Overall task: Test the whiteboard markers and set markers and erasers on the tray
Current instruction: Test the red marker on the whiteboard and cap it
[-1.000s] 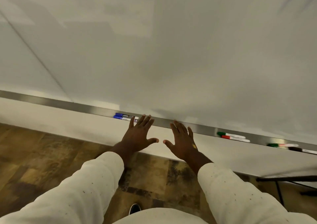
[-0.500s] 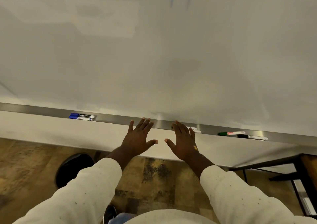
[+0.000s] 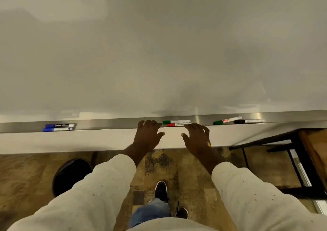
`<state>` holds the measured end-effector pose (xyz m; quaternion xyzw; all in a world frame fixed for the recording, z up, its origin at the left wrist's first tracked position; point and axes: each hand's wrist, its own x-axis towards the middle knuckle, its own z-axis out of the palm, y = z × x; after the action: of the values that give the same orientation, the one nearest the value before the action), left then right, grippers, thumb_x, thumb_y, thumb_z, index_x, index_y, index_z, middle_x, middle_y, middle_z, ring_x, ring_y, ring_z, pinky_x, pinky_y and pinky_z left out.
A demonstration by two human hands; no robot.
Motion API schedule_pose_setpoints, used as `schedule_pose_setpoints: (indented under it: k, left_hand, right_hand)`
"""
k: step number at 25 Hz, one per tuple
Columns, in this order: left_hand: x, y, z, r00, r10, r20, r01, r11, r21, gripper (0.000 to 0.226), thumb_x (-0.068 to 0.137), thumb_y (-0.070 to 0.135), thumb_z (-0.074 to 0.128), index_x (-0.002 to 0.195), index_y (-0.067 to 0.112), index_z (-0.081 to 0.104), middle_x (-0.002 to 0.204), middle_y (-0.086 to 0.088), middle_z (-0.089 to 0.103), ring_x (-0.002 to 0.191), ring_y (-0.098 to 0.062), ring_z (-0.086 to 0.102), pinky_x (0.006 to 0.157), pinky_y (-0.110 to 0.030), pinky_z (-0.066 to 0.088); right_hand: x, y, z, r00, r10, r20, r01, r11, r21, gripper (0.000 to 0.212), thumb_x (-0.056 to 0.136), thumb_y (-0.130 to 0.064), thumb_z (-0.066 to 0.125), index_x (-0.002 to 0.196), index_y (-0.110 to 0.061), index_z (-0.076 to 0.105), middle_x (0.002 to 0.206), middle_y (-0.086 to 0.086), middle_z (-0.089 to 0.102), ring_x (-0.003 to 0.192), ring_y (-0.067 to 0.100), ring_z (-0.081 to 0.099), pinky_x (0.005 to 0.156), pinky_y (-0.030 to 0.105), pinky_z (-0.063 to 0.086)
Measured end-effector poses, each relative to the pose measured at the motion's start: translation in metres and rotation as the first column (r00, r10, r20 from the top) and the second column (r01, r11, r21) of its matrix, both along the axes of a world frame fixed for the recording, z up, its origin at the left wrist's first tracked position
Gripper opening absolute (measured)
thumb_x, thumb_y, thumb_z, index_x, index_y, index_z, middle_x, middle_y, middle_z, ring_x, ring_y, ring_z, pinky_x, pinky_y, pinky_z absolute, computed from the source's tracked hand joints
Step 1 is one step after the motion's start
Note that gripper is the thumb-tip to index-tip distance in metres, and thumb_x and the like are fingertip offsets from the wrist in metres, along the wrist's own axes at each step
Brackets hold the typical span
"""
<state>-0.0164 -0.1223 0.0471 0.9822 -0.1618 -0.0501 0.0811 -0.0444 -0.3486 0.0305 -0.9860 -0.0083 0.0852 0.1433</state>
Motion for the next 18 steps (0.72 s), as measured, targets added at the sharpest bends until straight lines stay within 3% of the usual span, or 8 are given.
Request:
schedule_pose_setpoints:
  k: [6,11,18]
  left_hand:
    - [0.033,-0.026,-0.028,1.000,-0.009,-0.014,0.009,1.000,0.020,0.041,0.093,0.050,0.051,0.125,0.025,0.060,0.111,0.001,0.068,0.110,-0.022,0.056,0.100,-0.040,0.030]
    - [0.039,-0.036,-0.044,0.998,-0.017,-0.053,0.015,1.000,-0.027,0.041,0.094,0.044,0.052,0.131,0.027,0.056,0.116,0.001,0.069,0.107,-0.020,0.058,0.097,-0.037,0.033]
    - [0.047,-0.043,-0.050,0.993,0.070,-0.092,-0.083,0.986,-0.146,0.034,0.094,0.039,0.054,0.127,0.030,0.058,0.112,0.004,0.069,0.104,-0.020,0.059,0.095,-0.038,0.036]
  right_hand:
    - [0.026,-0.011,-0.011,0.986,-0.166,-0.022,0.165,0.986,-0.023,0.043,0.098,-0.040,0.048,0.140,-0.028,0.047,0.143,-0.004,0.050,0.137,0.019,0.037,0.113,0.041,0.019]
    - [0.033,-0.008,-0.020,0.975,-0.205,-0.087,0.205,0.979,-0.012,0.043,0.098,-0.037,0.050,0.140,-0.027,0.047,0.144,-0.002,0.048,0.133,0.022,0.043,0.113,0.041,0.022]
    - [0.050,-0.006,-0.028,0.971,-0.226,-0.082,0.230,0.972,0.044,0.037,0.094,-0.023,0.060,0.131,-0.023,0.057,0.132,0.002,0.049,0.117,0.023,0.050,0.102,0.038,0.035]
